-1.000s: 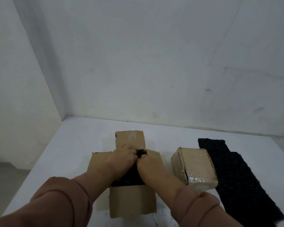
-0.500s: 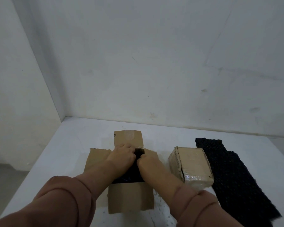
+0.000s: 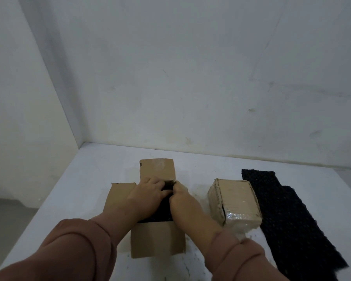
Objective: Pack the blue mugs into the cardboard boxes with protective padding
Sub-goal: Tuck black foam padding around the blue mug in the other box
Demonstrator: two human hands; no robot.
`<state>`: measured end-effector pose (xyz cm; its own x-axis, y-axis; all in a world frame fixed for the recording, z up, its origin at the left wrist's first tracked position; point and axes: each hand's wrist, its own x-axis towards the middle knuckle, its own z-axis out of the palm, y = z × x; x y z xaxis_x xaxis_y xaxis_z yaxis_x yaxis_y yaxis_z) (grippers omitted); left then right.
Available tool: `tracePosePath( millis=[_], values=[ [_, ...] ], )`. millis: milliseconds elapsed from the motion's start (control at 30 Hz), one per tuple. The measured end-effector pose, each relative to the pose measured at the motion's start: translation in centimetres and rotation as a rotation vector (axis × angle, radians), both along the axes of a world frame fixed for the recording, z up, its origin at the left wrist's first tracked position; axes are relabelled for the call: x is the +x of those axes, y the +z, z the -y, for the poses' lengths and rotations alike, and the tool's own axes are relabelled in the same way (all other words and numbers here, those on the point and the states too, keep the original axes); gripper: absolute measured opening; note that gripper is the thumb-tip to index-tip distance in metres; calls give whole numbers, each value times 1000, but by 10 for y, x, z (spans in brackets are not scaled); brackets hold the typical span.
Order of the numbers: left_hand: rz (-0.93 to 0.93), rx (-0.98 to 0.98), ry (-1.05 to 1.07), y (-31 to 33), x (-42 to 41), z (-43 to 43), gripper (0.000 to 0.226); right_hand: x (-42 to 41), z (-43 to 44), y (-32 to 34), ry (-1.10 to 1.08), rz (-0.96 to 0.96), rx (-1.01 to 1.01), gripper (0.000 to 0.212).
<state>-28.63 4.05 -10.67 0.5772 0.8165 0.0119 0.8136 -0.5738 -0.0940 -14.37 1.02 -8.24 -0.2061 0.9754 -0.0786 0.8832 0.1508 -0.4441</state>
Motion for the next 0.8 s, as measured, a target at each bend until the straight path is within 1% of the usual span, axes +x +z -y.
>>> tracePosePath(
  millis=[67, 133, 167, 200, 267, 300, 367, 467, 533, 600, 667, 733, 800],
  values=[
    [-17, 4, -3, 1, 1, 1, 50, -2, 0, 3, -28, -55, 1, 40],
    [-31, 14, 5, 3, 2, 4, 49, 2, 1, 7, 0, -89, -23, 41],
    [-32, 14, 13, 5, 3, 5, 47, 6, 1, 9, 43, -81, -45, 40],
    [-33, 7, 27, 7, 6, 6, 47, 12, 2, 13, 107, -31, -71, 36],
    [20, -38, 96, 16, 11, 7, 50, 25, 4, 20, 200, 53, -62, 29],
    [97, -77, 150, 22, 17, 6, 52, 35, 5, 24, 207, 38, -21, 30],
    [365, -125, 242, 36, 37, 4, 49, 60, 9, 34, 105, -90, 117, 30],
    [754, -134, 263, 55, 92, 9, 44, 114, 18, 47, -175, -333, 337, 18],
    [945, -222, 258, 64, 140, 18, 44, 162, 22, 48, -374, -424, 389, 18],
    [1041, -327, 237, 65, 193, 31, 44, 214, 25, 40, -569, -457, 318, 23],
    [1046, -462, 200, 58, 243, 44, 44, 263, 29, 23, -704, -422, 168, 25],
    [1004, -609, 183, 45, 289, 57, 43, 304, 34, 1, -720, -281, 0, 25],
    [950, -779, 269, 30, 328, 64, 43, 333, 40, -20, -646, -143, -156, 32]
  ],
)
